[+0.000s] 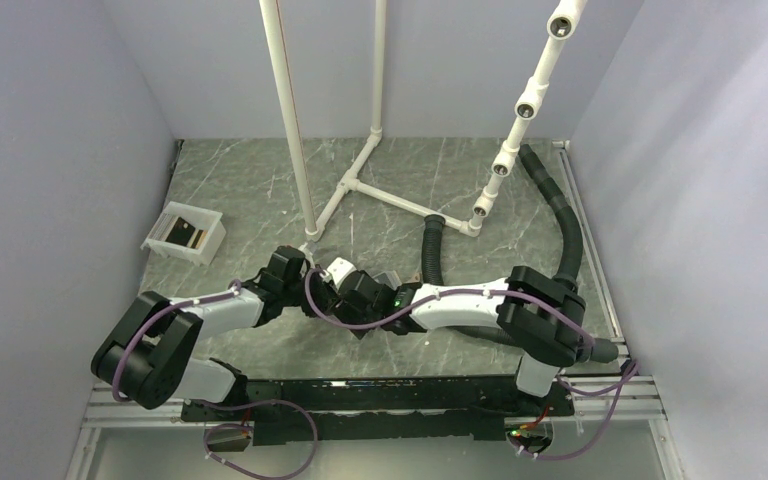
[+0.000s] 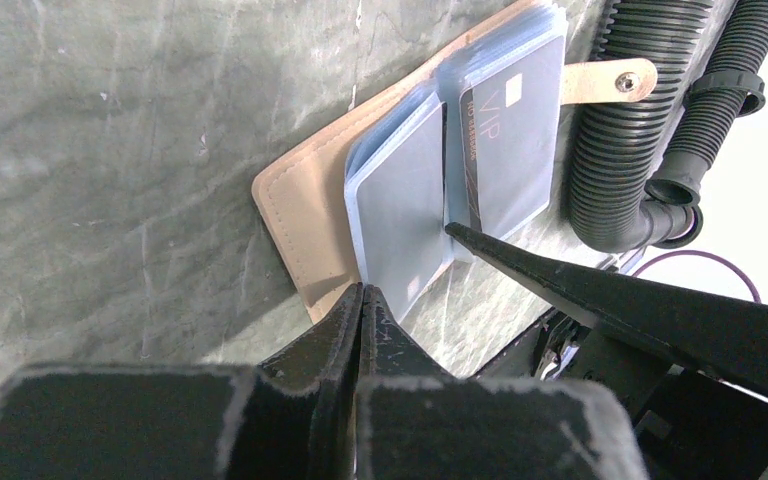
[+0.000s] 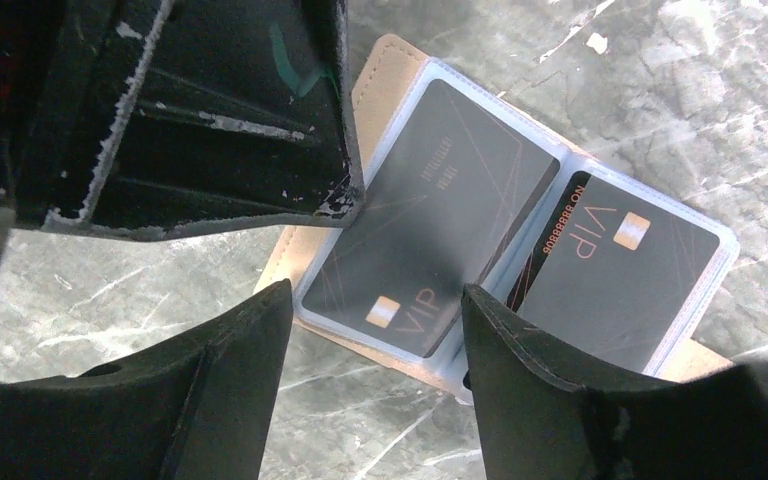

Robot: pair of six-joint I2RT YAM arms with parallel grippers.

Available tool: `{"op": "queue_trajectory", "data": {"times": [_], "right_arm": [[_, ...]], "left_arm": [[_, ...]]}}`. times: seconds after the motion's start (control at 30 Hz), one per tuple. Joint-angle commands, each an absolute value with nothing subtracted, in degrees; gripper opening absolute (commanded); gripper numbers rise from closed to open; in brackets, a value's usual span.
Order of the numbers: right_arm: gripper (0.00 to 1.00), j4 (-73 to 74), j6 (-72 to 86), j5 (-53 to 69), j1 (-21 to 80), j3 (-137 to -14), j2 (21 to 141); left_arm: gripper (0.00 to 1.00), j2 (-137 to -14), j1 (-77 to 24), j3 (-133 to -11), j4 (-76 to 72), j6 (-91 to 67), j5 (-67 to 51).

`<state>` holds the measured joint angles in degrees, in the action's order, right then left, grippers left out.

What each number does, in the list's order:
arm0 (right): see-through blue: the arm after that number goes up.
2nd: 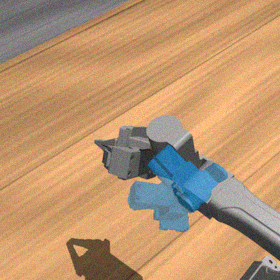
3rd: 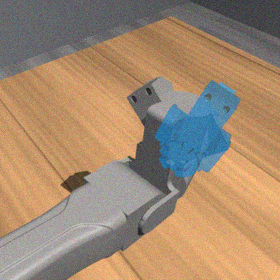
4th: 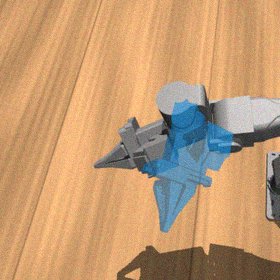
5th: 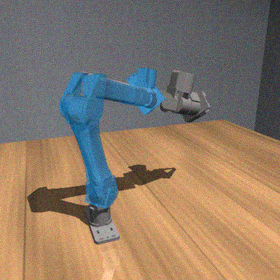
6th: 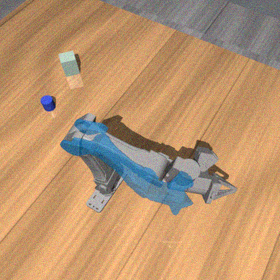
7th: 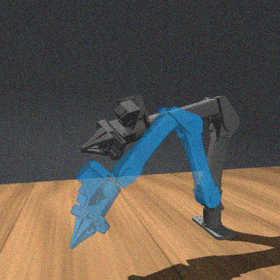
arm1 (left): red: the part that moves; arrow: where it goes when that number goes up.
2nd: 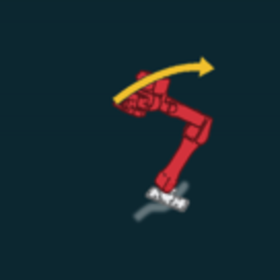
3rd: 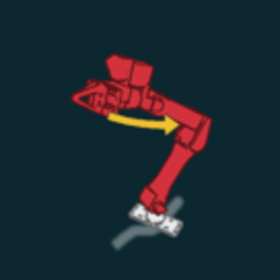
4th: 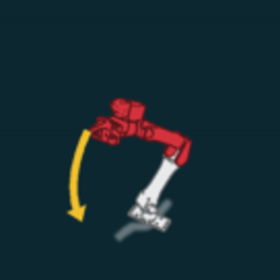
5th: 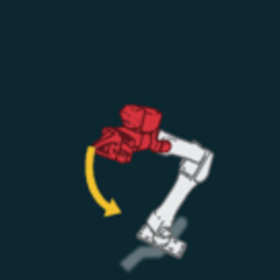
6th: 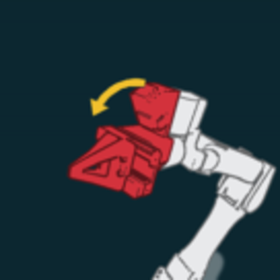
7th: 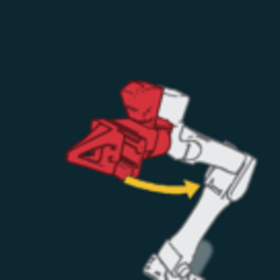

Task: Put the credit cards into the card holder
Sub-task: Turn over the card slot in the card holder.

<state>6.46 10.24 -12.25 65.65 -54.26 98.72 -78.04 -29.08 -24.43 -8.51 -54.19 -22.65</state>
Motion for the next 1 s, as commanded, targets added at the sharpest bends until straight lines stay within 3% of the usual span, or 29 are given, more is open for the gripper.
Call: {"op": "queue_trajectory", "data": {"times": [0.0, 0.3, 0.6, 0.97], "right_arm": [[0.64, 6.6, 9.8, -18.0, 66.0, -57.2, 98.9], [0.49, 5.3, 13.5, -16.8, 65.9, -54.5, 93.7], [0.33, 1.9, 18.2, -10.9, 62.8, -50.6, 90.5], [0.34, 3.1, 22.2, -10.5, 59.2, -47.0, 85.0]], "left_arm": [[0.05, -76.3, -29.4, -25.6, -8.6, -54.3, -23.3], [0.07, -75.5, -29.4, -25.9, -6.5, -53.3, -22.5], [0.24, -72.6, -29.4, -27.5, -1.2, -51.1, -20.7], [0.30, -71.4, -29.4, -31.0, 0.6, -50.0, -22.1]]}}
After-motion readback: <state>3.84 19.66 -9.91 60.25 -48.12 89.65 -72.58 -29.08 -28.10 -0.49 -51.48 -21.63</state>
